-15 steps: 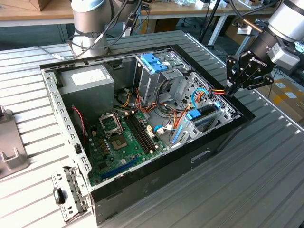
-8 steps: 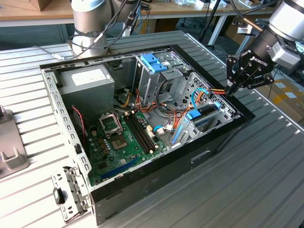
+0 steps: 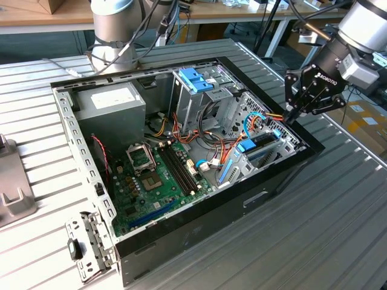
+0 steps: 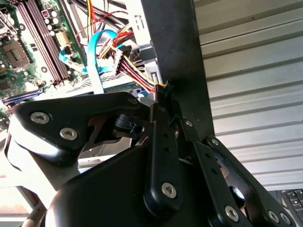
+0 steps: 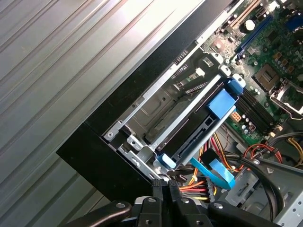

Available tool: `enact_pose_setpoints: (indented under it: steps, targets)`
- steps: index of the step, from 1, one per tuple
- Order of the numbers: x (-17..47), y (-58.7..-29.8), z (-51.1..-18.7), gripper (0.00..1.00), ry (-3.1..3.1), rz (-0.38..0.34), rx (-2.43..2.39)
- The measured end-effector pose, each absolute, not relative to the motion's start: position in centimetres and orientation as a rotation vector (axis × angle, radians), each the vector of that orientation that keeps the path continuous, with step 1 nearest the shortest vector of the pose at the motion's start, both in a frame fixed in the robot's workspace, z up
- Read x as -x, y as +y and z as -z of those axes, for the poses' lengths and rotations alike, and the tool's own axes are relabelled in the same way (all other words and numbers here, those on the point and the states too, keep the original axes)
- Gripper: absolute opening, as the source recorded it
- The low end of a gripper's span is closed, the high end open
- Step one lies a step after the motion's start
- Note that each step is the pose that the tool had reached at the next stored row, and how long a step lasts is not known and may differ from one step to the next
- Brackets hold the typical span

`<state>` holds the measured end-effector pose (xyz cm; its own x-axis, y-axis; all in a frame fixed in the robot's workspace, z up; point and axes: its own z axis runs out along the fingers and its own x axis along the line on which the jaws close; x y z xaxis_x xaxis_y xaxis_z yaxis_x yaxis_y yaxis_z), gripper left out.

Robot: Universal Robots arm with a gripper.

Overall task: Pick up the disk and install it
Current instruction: 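Insert the first disk wire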

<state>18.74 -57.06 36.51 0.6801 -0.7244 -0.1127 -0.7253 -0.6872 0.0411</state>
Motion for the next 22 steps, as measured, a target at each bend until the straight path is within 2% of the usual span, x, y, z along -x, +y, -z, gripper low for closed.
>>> enact_pose_setpoints:
  steps: [22]
  targets:
    - [-15.3,-57.1,-36.5,0.17,1.239,-0.188,2.873]
